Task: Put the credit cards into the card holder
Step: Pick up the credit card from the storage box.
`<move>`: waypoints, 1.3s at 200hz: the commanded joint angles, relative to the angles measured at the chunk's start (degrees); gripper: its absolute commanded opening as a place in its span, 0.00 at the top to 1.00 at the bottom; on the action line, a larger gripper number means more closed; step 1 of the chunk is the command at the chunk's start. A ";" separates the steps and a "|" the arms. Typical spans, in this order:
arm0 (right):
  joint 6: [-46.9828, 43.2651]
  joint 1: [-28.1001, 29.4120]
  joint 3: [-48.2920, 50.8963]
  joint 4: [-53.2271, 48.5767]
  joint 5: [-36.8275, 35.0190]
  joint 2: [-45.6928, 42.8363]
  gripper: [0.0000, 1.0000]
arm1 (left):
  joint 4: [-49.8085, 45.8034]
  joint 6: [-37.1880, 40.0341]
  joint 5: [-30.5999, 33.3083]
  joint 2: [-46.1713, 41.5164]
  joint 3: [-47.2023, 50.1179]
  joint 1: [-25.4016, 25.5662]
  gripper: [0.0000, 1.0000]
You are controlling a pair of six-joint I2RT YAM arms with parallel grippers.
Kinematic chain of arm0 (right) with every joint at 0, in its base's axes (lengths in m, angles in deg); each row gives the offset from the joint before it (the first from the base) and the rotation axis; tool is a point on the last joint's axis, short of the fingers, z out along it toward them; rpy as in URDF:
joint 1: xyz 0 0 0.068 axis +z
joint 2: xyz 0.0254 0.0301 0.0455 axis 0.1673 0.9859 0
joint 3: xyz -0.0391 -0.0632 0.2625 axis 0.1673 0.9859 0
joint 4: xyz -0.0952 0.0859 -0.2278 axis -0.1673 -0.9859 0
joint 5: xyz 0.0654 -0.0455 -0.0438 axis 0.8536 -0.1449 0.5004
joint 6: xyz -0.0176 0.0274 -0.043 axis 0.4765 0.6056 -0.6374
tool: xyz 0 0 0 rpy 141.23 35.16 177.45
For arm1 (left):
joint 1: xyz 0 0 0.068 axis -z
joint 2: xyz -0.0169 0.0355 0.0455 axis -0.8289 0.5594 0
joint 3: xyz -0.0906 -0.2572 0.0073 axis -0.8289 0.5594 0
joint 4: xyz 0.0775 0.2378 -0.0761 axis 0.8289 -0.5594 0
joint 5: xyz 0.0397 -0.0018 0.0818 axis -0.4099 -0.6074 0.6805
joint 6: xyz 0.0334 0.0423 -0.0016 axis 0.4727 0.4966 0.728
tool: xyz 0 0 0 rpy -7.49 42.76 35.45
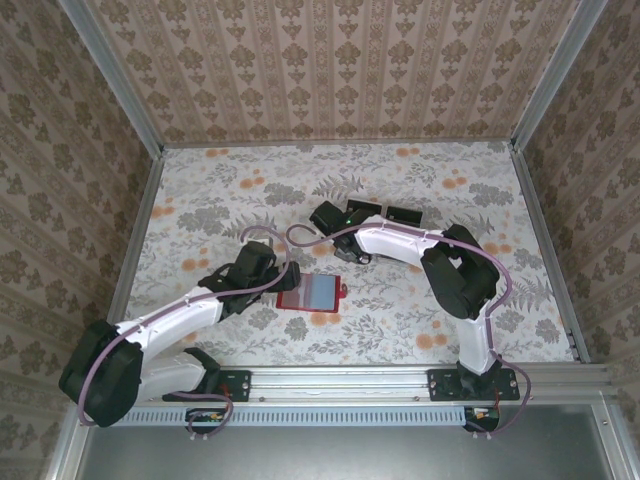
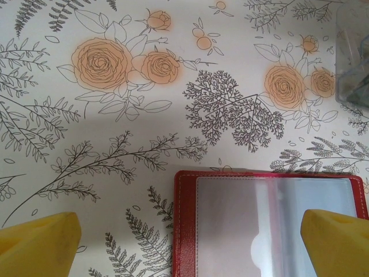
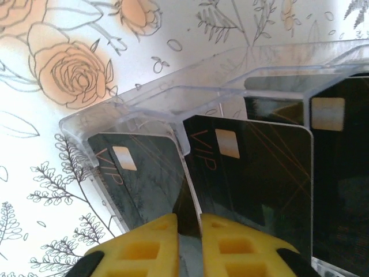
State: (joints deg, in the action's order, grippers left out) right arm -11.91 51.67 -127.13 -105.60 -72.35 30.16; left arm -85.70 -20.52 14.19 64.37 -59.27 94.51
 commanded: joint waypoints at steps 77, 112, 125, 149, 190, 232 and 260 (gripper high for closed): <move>-0.88 -0.12 -1.96 -3.05 2.78 -0.25 1.00 | -0.18 -0.19 -0.61 0.32 -0.78 -0.30 0.00; -1.25 -0.13 -3.03 -3.66 2.69 -2.34 1.00 | -0.38 -0.04 -0.45 0.15 -1.02 -0.29 0.00; -1.32 -0.17 -3.35 -3.95 2.60 -3.04 1.00 | -0.36 0.02 -0.54 0.20 -1.05 -0.30 0.00; -1.64 -0.14 -3.42 -4.14 2.25 -3.73 1.00 | -0.20 -0.12 -0.60 0.23 -1.05 -0.30 0.00; -1.33 -0.12 -3.78 -4.37 1.90 -3.96 1.00 | -0.08 -0.22 -0.77 0.32 -0.96 -0.29 0.00; 0.02 -0.19 -4.83 -5.62 3.42 -6.19 1.00 | -0.29 -0.06 -0.60 0.10 -1.04 -0.30 0.00; 2.05 -0.04 -5.37 -6.36 5.30 -9.01 1.00 | -0.24 -0.04 -0.29 0.14 -1.17 -0.29 0.00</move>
State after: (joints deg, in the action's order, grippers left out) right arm -12.39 51.67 -130.04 -109.47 -69.27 25.70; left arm -85.70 -20.52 13.82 64.39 -59.27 94.51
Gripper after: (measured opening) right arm 0.043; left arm 0.997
